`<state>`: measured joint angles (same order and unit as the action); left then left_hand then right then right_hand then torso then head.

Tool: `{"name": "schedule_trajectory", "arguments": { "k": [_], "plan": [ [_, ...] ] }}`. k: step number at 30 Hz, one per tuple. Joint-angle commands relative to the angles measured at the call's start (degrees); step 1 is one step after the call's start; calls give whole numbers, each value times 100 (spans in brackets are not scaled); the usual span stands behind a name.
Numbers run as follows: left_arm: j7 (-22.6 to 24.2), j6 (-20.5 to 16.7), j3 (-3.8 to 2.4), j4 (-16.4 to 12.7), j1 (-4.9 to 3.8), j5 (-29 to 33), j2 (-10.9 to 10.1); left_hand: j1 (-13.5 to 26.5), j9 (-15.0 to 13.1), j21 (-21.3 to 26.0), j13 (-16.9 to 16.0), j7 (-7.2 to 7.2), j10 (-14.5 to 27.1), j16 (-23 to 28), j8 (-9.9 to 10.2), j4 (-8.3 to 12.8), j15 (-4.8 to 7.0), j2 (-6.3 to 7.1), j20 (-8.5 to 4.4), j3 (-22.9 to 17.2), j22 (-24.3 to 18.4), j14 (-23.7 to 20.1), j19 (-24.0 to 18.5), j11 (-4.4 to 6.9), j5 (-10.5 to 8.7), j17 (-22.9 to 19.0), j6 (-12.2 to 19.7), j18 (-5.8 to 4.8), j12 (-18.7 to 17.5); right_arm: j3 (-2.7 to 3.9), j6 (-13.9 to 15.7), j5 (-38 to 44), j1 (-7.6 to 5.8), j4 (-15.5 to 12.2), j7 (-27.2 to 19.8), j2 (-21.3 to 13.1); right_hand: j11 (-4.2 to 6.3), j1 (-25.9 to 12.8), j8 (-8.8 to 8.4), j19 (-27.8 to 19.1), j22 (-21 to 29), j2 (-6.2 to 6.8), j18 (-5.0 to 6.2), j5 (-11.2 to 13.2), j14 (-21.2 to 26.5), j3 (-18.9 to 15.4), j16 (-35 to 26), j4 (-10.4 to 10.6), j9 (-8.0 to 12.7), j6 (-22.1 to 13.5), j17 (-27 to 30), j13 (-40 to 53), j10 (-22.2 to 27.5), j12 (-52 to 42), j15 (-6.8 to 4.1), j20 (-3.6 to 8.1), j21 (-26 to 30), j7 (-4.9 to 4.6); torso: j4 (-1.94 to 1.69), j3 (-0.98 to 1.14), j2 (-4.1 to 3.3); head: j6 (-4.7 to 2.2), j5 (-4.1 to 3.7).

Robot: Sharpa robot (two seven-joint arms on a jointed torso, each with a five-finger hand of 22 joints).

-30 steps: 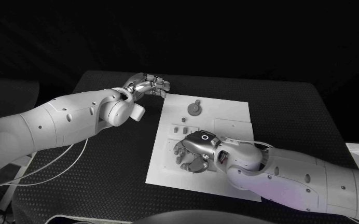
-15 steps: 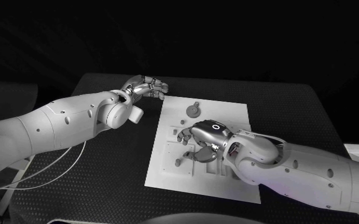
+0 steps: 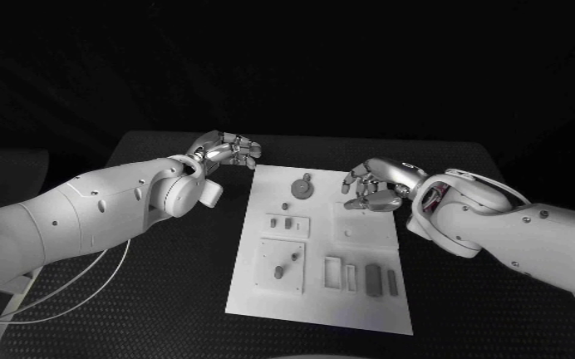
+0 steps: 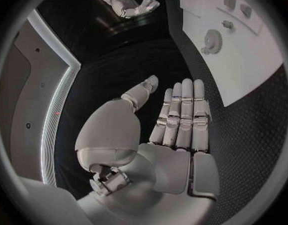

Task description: Assemble the parts on the task board

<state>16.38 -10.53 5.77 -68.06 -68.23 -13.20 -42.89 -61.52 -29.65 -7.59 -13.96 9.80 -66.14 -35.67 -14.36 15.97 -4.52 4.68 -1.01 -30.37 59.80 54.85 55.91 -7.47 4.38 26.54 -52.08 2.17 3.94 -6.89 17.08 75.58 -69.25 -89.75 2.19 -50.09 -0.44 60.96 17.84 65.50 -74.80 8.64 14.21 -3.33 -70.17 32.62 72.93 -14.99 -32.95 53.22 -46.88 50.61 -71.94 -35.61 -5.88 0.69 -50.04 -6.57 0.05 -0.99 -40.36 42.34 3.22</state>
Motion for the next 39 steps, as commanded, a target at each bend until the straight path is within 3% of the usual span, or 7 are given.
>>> {"name": "schedule_trajectory", "arguments": {
  "k": [1,8,13,16,21,32,39],
  "plan": [
    [63,81,-3,19,-6,71,26,41,9,36,9,0,25,26,-30,9,-3,16,-14,34,8,36,34,-5,4,6,53,42,13,-5,-891,-426,-40,65,585,-182,44,-166,34,133,-64,66,79,6,-137,-38,236,92,-106,15,-161,924,376,-937,0,64,-120,29,10,-12,34,-60,-105],
    [54,82,-2,56,-6,86,44,44,10,37,8,0,22,29,-31,8,-2,15,-14,36,8,37,35,-4,4,11,52,42,14,-39,-2468,-502,-66,-85,1255,-648,121,-896,143,239,-118,150,79,7,-275,70,819,829,-358,227,-743,1705,510,-2023,-89,185,-238,97,24,-3,51,-62,-221],
    [51,86,-2,72,-6,87,58,46,11,38,8,0,21,30,-32,6,-2,15,-13,37,9,38,35,-4,4,13,52,42,15,-137,-2911,-684,-66,-335,1419,-829,236,-1301,248,378,-135,-14,79,8,-657,62,1127,1199,-468,502,-1499,1836,322,-2314,-195,299,-355,214,27,5,46,-35,-265],
    [45,91,-1,72,-6,90,70,48,11,38,8,-1,21,32,-33,6,-2,15,-13,38,9,38,36,-4,4,15,51,42,15,-219,-2963,-720,-65,-506,1558,-909,305,-1499,273,374,-139,-165,79,7,-693,16,1176,1247,-505,665,-1623,1875,238,-2417,-259,365,-406,285,30,4,54,-6,-297],
    [39,93,-1,71,-6,91,80,50,11,40,8,-1,20,34,-34,4,-3,16,-13,39,10,39,36,-3,4,19,50,42,15,-370,-2713,-773,-65,-735,1937,-1000,323,-1707,215,365,-136,-178,79,7,-722,-5,1205,1325,-495,686,-1703,1940,94,-2559,-280,399,-439,301,25,-5,53,31,-340],
    [31,102,2,67,-5,97,81,56,12,41,8,-2,19,39,-36,1,-3,16,-14,42,11,40,38,-3,3,25,48,42,16,-501,-2682,-915,-64,-1000,2349,-1025,322,-1893,149,341,-133,-172,79,8,-745,15,1224,1384,-480,721,-1762,2122,-103,-2845,-275,422,-472,300,6,-8,41,86,-373],
    [30,110,2,59,-5,103,91,59,13,43,8,-2,18,43,-37,-1,-3,17,-14,43,11,41,38,-2,3,30,48,42,16,-578,-2472,-964,-54,-959,2410,-842,279,-1993,10,308,-126,-42,79,6,-719,66,1205,1407,-421,603,-1721,2080,-57,-2786,-241,425,-482,253,3,-11,38,109,-390]
  ]
}}
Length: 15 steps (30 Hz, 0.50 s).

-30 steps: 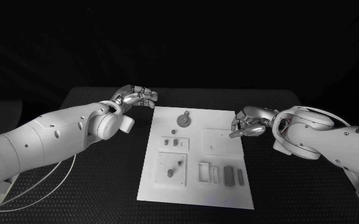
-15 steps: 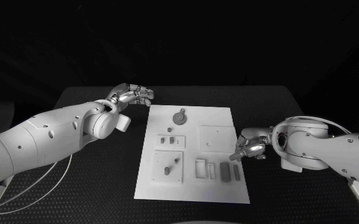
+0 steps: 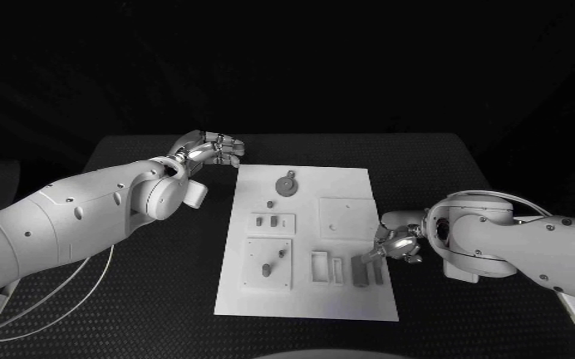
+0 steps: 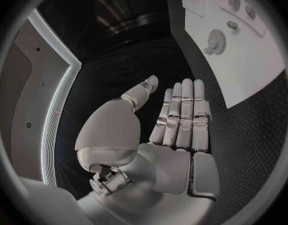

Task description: Assemble the parts on the task board

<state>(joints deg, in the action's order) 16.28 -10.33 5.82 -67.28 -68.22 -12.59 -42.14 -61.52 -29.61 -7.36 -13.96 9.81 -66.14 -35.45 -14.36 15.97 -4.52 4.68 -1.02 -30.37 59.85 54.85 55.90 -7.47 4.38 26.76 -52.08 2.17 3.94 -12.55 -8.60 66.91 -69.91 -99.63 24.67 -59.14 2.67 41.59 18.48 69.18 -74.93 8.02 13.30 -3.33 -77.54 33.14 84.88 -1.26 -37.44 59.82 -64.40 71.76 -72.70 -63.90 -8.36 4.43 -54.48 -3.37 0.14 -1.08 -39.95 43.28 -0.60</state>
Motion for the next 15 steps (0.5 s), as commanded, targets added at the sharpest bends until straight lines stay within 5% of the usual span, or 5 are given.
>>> {"name": "schedule_trajectory", "arguments": {
  "k": [1,15],
  "plan": [
    [40,91,-3,-19,-6,41,16,60,9,20,8,-2,18,21,-38,-1,-3,17,-13,43,7,41,38,-2,3,8,48,41,16,-16,107,-92,13,37,169,74,-40,-63,-71,-64,-112,35,170,6,23,23,6,37,37,-75,41,-45,31,57,14,51,-39,-76,-7,-3,-4,17,-10],
    [50,71,-3,-29,-6,44,14,64,11,23,7,-3,11,26,-40,-5,-2,16,-14,44,8,45,41,1,4,18,46,42,19,-83,88,-41,204,186,327,339,-190,-139,-363,-110,-100,216,170,6,74,188,-53,127,196,-400,150,-225,205,299,156,35,-34,-230,-2,4,-4,64,27]
  ]
}}
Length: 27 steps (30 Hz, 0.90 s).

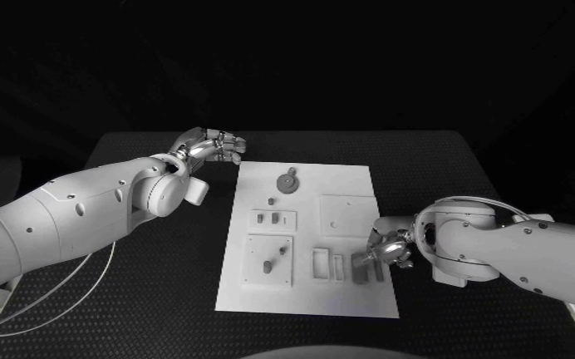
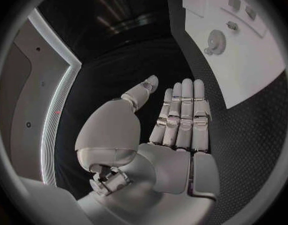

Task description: Assemble the parts on the task board

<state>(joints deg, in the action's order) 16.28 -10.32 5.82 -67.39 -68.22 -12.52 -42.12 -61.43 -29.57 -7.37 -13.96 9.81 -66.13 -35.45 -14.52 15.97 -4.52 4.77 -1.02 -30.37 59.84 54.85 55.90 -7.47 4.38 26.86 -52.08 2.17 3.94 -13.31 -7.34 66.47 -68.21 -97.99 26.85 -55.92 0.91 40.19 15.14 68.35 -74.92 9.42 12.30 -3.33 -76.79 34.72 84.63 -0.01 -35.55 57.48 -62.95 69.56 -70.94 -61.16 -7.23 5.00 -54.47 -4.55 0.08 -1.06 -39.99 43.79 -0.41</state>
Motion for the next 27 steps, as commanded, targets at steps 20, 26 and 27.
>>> {"name": "schedule_trajectory", "arguments": {
  "k": [20,26,27],
  "plan": [
    [44,79,-3,-26,-6,38,7,63,10,27,7,-4,8,37,-26,-10,-1,7,-14,46,11,47,44,2,4,21,47,42,19,-57,370,334,254,197,247,376,-4,-34,-5,-46,-103,59,270,9,13,44,-45,26,11,-73,35,-9,34,17,42,-40,-39,-100,2,-8,2,63,54],
    [34,90,-3,-37,-6,39,5,70,11,29,7,-3,8,41,-27,-17,-1,1,-14,46,11,49,45,2,5,27,47,42,19,-56,493,210,285,226,243,491,-18,-101,-54,-71,-94,229,270,5,55,105,-77,125,44,-117,91,-48,95,70,50,-55,-25,-114,-11,-4,0,68,81],
    [31,90,-3,-40,-6,39,2,70,12,29,7,-3,8,42,-27,-17,-1,1,-14,46,11,49,46,2,5,27,48,42,19,-56,470,208,285,235,249,506,-22,-113,-66,-73,-92,265,270,4,64,128,-83,158,51,-131,102,-50,102,72,53,-56,-22,-119,-10,-9,-1,69,87]
  ]
}}
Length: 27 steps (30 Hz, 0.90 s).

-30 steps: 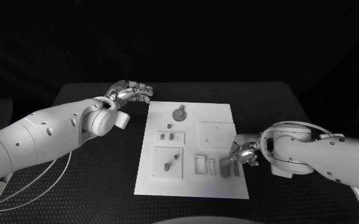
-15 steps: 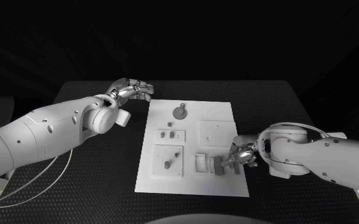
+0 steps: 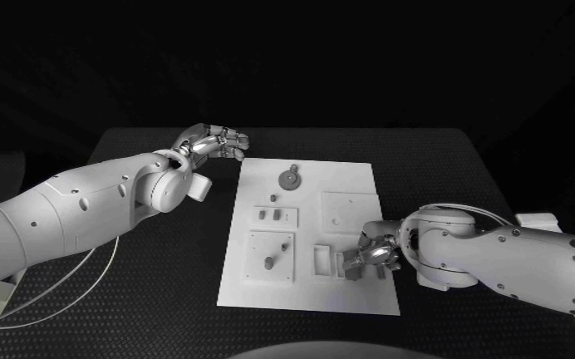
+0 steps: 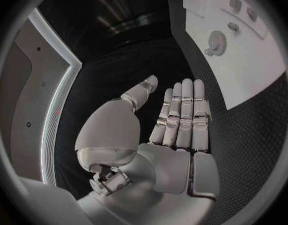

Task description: Assemble the parts on the task board

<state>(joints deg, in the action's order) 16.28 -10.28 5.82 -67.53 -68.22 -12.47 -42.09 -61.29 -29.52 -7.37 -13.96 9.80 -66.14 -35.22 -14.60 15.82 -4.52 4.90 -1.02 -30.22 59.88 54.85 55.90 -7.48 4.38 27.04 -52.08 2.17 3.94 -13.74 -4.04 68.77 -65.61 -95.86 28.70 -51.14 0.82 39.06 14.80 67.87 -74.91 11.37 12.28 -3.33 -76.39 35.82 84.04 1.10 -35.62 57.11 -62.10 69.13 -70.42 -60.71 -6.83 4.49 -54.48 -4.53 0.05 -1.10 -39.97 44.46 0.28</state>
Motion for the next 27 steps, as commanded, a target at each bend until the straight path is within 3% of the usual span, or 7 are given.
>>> {"name": "schedule_trajectory", "arguments": {
  "k": [1,9,11,14,18,22,27],
  "plan": [
    [30,83,-3,-27,-6,34,-4,56,7,29,7,-3,8,19,-20,-2,-1,-14,-14,31,8,49,46,2,5,10,48,42,18,-13,142,-35,26,37,68,48,-23,-12,-55,-30,-90,125,272,3,43,56,-35,94,71,-126,42,-11,67,34,21,-5,-15,-129,-6,-9,-4,7,19],
    [28,83,-3,-36,-6,34,-5,60,9,31,7,-2,8,23,-19,-4,-1,-13,-14,32,8,50,46,2,5,15,50,42,18,-13,159,-106,34,131,100,167,-45,-26,-87,-32,-90,218,272,6,61,157,-42,242,88,-166,47,-13,96,28,42,-5,-16,-154,-1,-8,-1,4,43],
    [27,79,-3,-39,-6,34,-8,60,9,31,7,-2,7,24,-19,-5,-1,-13,-14,31,8,51,47,2,5,17,51,42,18,-13,141,-108,43,154,104,187,-48,39,-81,-39,-104,-42,272,16,53,92,-29,140,82,-157,25,-7,101,9,46,-7,-37,-157,-2,-7,0,8,46],
    [25,76,-3,-40,-6,34,-16,60,10,32,8,-2,8,25,-19,-5,-1,-13,-15,31,9,51,47,2,5,18,52,42,18,-14,167,-124,50,155,116,178,-36,167,-66,-91,-111,-464,272,13,50,-170,-23,-400,83,-113,-5,-10,118,-16,43,-19,-66,-149,-2,-5,0,5,56],
    [22,70,-3,-46,-6,34,-28,60,11,32,8,-2,8,26,-19,-4,0,-14,-15,30,9,52,47,2,6,21,53,43,18,-14,249,-217,50,157,116,150,-11,416,-23,-94,-109,-1079,272,12,23,-60,-19,-1065,75,-6,-34,-25,94,-35,20,-34,-95,-118,5,-3,2,9,65],
    [20,68,-3,-46,-6,34,-28,60,11,33,8,-2,7,28,-19,-5,0,-14,-15,30,9,52,47,3,6,23,53,43,17,-13,314,-326,49,102,101,95,24,281,40,-68,-99,-1457,272,8,-25,18,-17,-1507,65,161,-69,-39,7,-74,-4,-86,-114,-78,10,1,3,10,74],
    [18,64,-2,-45,-6,34,-27,59,12,34,8,-2,7,30,-19,-5,0,-15,-16,29,10,53,48,3,6,26,54,43,17,-10,338,-530,40,-4,76,12,73,195,109,-45,-95,-1676,272,6,-56,125,-17,-1766,50,338,-89,-45,-73,-108,-38,-109,-125,-23,12,7,5,7,80]
  ]
}}
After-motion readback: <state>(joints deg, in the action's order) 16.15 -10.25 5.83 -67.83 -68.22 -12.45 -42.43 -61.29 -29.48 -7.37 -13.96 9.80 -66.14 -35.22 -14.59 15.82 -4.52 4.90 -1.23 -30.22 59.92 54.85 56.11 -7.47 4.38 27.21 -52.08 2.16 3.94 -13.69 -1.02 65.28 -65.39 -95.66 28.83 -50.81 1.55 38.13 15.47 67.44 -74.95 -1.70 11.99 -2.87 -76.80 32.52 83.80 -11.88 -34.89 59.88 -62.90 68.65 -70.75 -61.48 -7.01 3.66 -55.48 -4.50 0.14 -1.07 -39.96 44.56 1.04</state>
